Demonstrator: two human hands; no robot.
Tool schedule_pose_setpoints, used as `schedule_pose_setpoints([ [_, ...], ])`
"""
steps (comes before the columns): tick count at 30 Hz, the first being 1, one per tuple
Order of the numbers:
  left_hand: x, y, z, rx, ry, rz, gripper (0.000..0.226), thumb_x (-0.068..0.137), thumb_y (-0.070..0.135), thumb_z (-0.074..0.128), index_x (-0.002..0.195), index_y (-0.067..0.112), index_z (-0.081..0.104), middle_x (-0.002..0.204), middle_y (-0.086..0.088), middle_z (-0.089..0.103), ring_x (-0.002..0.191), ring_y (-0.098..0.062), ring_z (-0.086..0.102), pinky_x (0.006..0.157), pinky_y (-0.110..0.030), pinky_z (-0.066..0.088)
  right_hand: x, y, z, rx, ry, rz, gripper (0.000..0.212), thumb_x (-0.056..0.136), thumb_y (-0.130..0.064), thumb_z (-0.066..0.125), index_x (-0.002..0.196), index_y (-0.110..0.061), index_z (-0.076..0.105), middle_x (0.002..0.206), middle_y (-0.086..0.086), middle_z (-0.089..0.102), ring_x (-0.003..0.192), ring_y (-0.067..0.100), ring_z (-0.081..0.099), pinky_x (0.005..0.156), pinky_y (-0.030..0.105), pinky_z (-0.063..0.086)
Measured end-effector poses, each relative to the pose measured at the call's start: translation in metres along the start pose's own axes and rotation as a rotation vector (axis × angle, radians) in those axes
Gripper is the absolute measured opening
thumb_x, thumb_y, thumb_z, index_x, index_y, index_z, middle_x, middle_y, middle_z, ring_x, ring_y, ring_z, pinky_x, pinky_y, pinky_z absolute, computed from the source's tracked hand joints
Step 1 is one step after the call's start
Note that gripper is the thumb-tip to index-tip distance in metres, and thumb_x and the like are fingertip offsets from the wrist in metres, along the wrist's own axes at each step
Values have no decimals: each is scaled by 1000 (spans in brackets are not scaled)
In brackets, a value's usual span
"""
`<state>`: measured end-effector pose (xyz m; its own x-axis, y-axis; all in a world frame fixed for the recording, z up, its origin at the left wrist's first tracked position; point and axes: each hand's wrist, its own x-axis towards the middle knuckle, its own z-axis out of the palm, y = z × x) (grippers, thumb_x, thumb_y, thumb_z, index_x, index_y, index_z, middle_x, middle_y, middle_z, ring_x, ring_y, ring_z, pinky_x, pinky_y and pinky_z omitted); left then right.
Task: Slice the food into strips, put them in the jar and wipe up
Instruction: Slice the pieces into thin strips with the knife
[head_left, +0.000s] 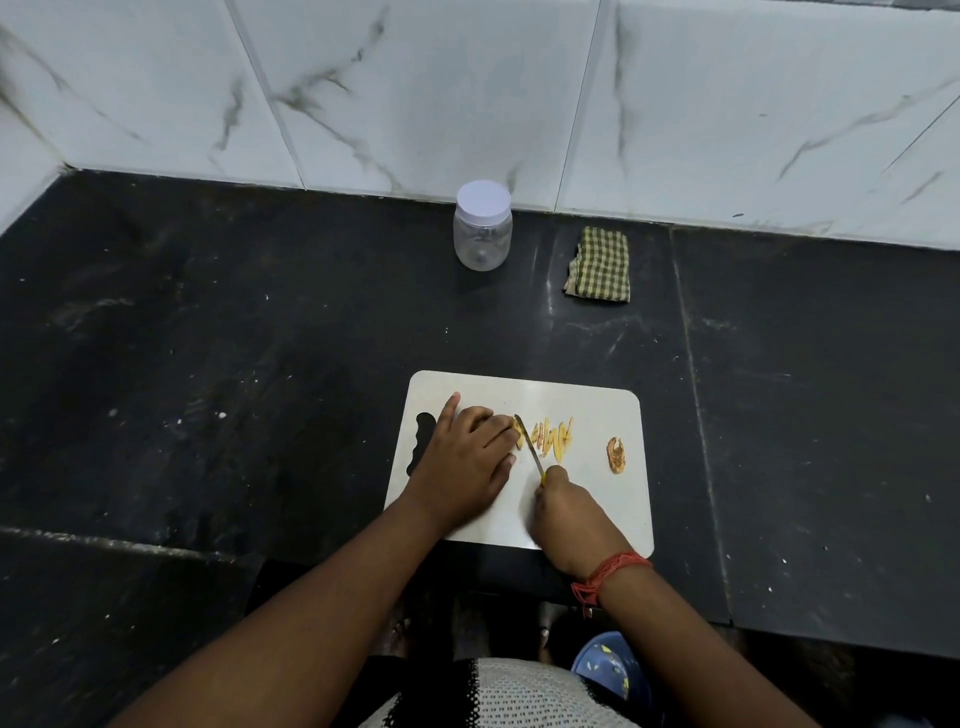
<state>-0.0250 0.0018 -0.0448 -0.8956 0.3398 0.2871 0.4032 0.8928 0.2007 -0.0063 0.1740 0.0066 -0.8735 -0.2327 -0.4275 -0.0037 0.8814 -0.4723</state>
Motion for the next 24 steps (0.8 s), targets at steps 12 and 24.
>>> schedule_pose_setpoints([
  [12, 1, 0, 0, 86, -51, 18, 33, 99, 36, 47, 124, 20, 62, 127, 3, 62, 115, -22, 55, 118, -55, 28, 1, -4, 0, -94, -83, 30, 32, 92, 2, 36, 124, 5, 38, 101, 19, 65, 80, 31, 61, 62, 29, 36],
  [24, 0, 2, 1, 118, -12, 47, 31, 99, 33, 49, 123, 18, 63, 124, 2, 64, 115, -23, 56, 116, -55, 29, -7, 1, 0, -213, -63, -10, 28, 95, -2, 36, 122, 3, 42, 96, 13, 66, 66, 20, 52, 51, 24, 33],
])
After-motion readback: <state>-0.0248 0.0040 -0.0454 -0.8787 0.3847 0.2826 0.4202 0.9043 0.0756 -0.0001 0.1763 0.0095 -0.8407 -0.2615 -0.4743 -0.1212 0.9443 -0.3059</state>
